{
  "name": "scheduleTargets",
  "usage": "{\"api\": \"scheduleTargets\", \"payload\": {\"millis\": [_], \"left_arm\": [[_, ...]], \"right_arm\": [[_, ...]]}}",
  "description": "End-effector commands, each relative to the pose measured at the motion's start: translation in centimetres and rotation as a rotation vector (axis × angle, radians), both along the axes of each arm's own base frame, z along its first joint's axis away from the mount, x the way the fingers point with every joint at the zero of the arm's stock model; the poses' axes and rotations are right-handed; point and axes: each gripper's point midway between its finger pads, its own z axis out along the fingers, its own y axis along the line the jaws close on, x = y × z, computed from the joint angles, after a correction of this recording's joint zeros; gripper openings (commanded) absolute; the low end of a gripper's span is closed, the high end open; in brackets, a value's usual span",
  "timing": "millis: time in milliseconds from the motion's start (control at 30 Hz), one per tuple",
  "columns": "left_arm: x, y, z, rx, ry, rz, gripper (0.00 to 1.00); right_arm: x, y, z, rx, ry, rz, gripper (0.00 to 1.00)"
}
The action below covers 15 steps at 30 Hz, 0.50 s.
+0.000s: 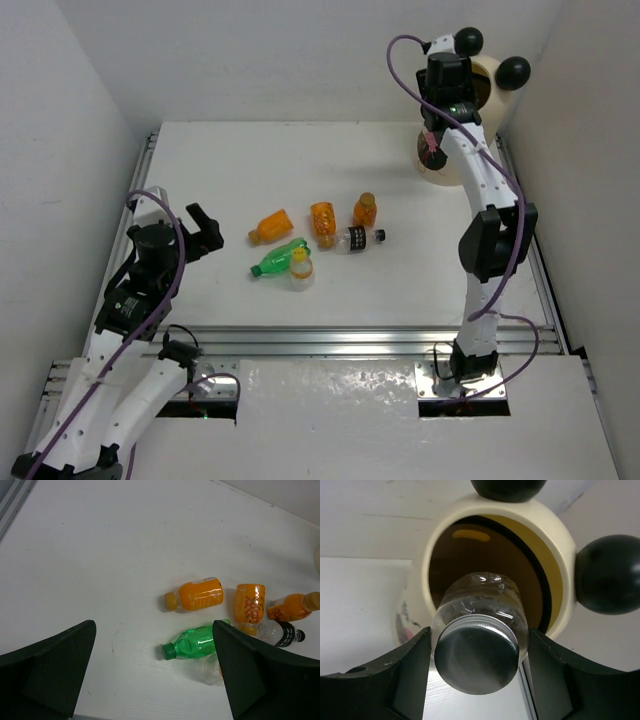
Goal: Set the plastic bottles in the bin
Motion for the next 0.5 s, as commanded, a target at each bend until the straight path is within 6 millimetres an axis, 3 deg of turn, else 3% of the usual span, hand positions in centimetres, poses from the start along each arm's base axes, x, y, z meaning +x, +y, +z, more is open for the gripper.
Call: {"api": "scheduleTargets", "payload": {"millis": [0,100,167,200,233,267,367,433,467], "left_arm": [[0.7,-0.4,1.0,-0.004,-0.047,-0.025,1.00],[0.7,-0.4,1.0,-0.004,-0.047,-0.025,1.00],[0.7,-0.4,1.0,-0.005,-0.049,-0.025,1.00],[0.7,-0.4,1.0,-0.004,-0.047,-0.025,1.00],[0.8,-0.4,0.9,-0.004,-0.044,-0.025,1.00],[0.9,-0.5,0.7,-0.002,-0.037,-0.025,1.00],[1.3,-0.7,0.3,0.004,-0.014,-0.032,1.00],[1.7,-1.2,-0.6,0.007,0.026,-0.054,1.00],[1.9,-1.3,-0.6,0.008,0.038,-0.058,1.00]], "right_arm": [[0.4,-1.4,5.2,-0.010,-0.142,-0.016,0.17],[0.6,-1.3,4.3,-0.001,-0.124,0.005,0.18],[0.9,-1.2,3.4,0.011,-0.108,0.012,0.37],[0.9,-1.2,2.8,0.019,-0.096,0.012,0.49],[0.9,-1.1,2.4,0.026,-0.086,0.013,0.81],[1.1,-0.9,1.7,0.040,-0.069,0.011,0.96],[0.4,-0.4,3.5,0.080,-0.063,0.027,0.99],[-0.9,0.4,5.4,0.133,-0.083,0.039,0.99],[-2.5,1.2,7.1,0.176,-0.113,0.053,0.99]]}}
